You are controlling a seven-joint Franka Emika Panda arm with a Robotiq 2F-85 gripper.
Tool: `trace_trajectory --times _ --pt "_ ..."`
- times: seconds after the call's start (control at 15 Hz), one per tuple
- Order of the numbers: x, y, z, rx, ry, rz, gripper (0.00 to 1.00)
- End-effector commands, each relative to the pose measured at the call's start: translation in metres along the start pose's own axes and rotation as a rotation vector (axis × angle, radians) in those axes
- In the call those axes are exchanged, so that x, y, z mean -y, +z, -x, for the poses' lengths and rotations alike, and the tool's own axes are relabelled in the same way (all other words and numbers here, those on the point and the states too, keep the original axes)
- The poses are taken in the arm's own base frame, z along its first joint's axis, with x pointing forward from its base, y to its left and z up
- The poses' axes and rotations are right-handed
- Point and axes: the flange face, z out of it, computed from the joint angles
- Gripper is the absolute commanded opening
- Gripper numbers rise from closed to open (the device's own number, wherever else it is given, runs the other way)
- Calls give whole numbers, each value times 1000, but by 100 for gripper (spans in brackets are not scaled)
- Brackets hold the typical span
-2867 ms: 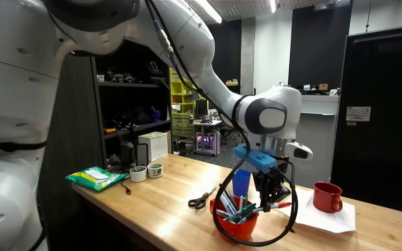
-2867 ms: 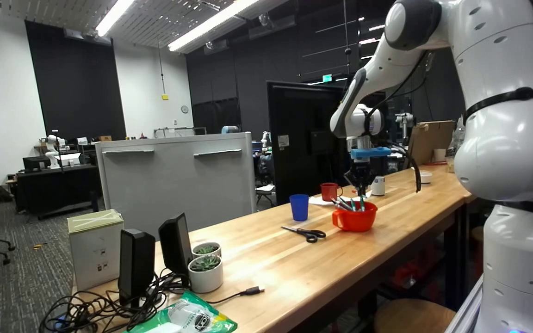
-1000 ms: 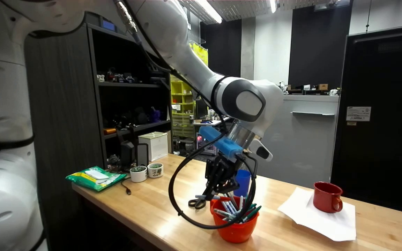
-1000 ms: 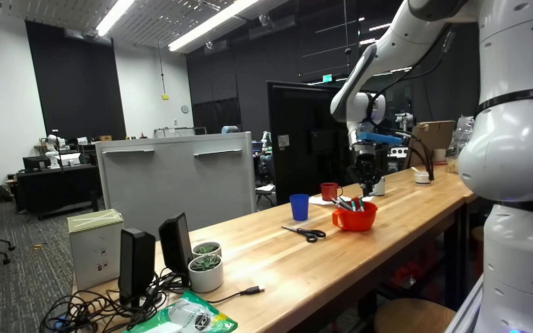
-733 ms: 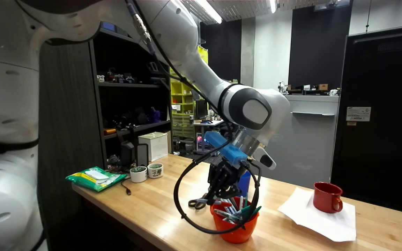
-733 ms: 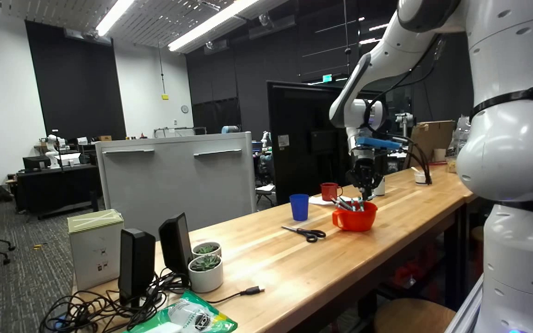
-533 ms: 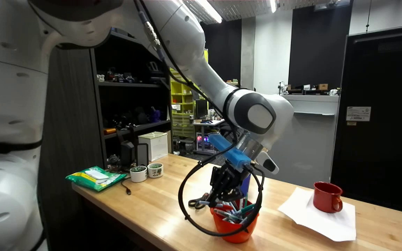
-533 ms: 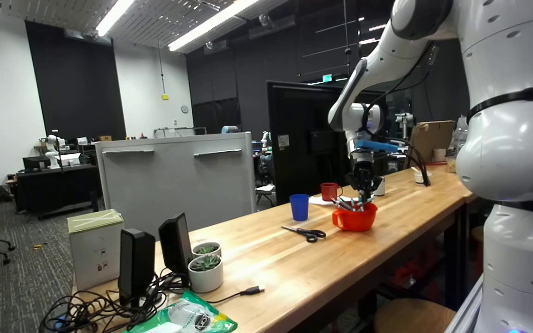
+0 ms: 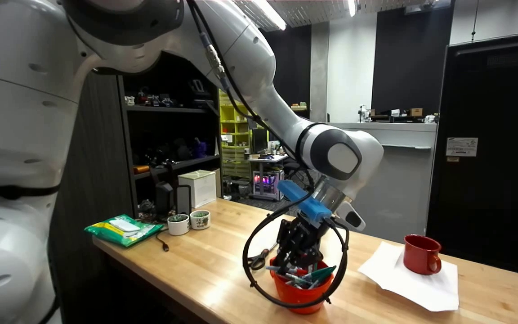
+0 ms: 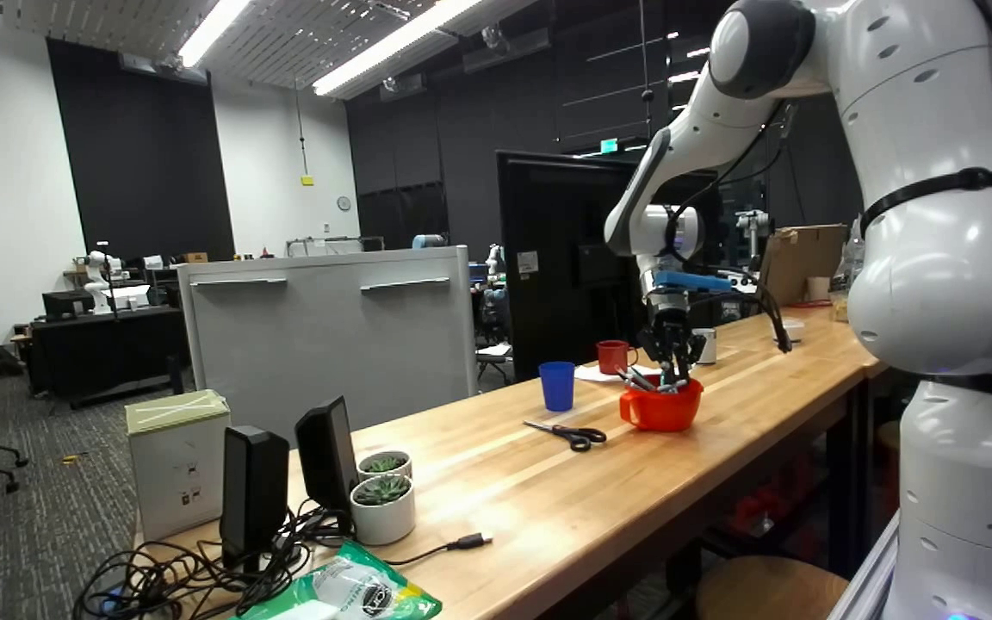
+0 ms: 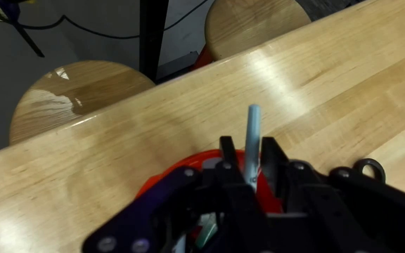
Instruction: Move the red cup forward
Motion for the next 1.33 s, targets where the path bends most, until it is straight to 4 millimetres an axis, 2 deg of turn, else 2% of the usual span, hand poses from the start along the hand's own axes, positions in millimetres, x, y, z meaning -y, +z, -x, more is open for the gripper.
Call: trace_trajectory --times 0.0,0.2,0.4,0.87,1.27 --pt "7 -3 -1 -15 3 5 58" --pt "12 -3 1 -44 -9 24 81" --pt "20 -5 1 -109 -46 74 99" --pt "50 -11 12 -273 -171 283 100" --pt "88 -10 39 -424 -242 398 100"
